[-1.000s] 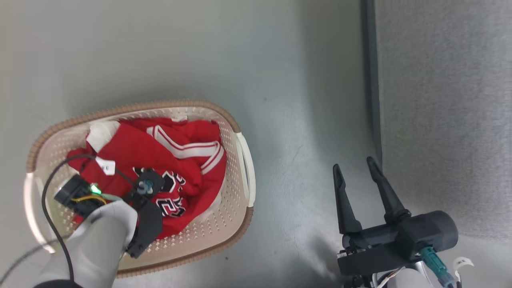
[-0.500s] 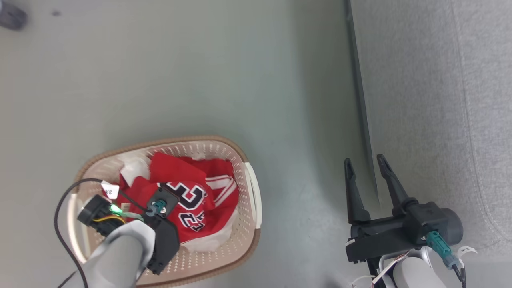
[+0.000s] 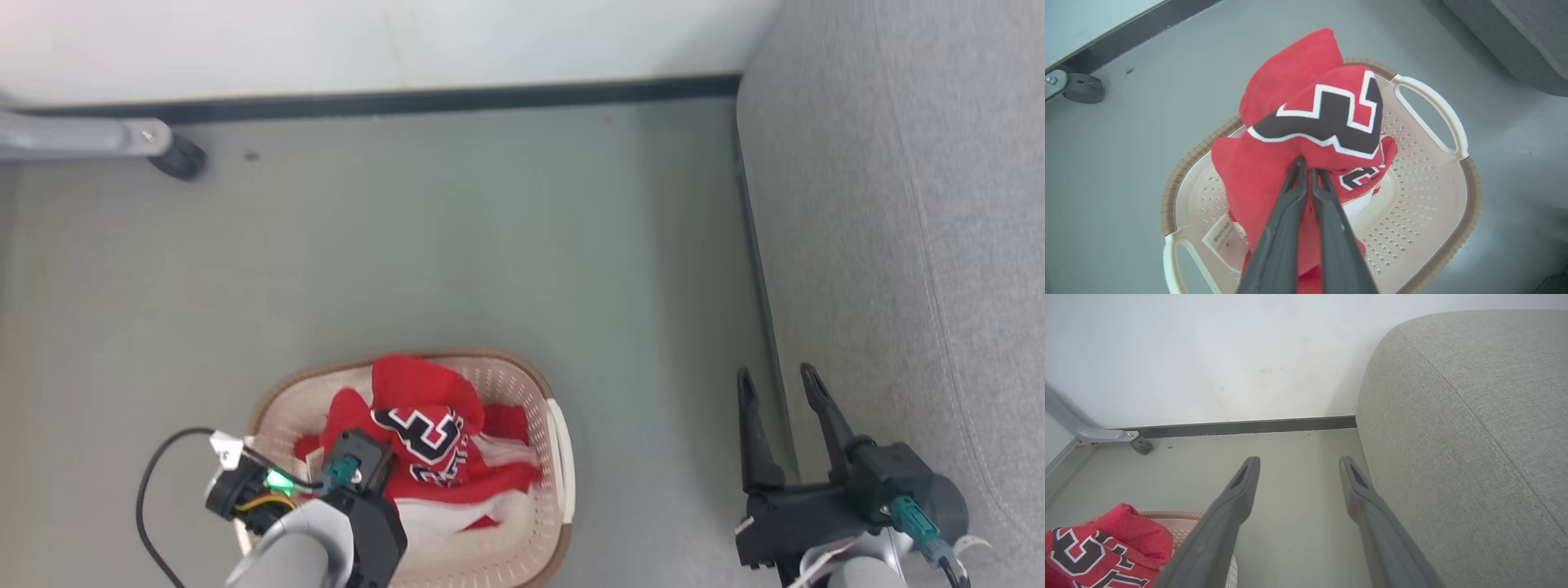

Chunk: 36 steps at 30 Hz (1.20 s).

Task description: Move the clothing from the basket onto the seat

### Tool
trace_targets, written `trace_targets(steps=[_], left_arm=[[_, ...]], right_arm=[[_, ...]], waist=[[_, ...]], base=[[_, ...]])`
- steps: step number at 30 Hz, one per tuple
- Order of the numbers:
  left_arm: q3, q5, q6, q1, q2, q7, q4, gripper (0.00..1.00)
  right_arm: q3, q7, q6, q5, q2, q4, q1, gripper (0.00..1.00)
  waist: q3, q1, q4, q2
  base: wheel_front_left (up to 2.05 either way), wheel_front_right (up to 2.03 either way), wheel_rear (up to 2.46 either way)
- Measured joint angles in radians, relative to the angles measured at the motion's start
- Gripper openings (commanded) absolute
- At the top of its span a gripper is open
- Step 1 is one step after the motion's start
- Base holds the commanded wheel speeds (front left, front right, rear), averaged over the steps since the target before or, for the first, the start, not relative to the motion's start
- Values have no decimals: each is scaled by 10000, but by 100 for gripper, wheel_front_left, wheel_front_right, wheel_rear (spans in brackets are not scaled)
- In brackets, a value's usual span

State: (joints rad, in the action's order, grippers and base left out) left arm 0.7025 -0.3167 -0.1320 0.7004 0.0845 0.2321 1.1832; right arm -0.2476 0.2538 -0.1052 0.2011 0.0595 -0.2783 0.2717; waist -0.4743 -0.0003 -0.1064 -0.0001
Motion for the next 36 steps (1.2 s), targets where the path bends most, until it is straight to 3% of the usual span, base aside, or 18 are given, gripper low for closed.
trace_targets(steps=[23, 36], left_arm=[[-451, -1870, 2, -2552, -128, 121, -2564, 0], [-1482, -2249, 2, -3600, 119, 121, -4291, 0]], right_arm=[[245, -2, 525, 132, 163, -491, -2383, 100], [63, -2, 884, 169, 163, -159, -2838, 100]], waist=[[3572, 1, 1140, -1], [4362, 2, 1497, 0]], base=[[0, 0, 0], [0, 0, 0]])
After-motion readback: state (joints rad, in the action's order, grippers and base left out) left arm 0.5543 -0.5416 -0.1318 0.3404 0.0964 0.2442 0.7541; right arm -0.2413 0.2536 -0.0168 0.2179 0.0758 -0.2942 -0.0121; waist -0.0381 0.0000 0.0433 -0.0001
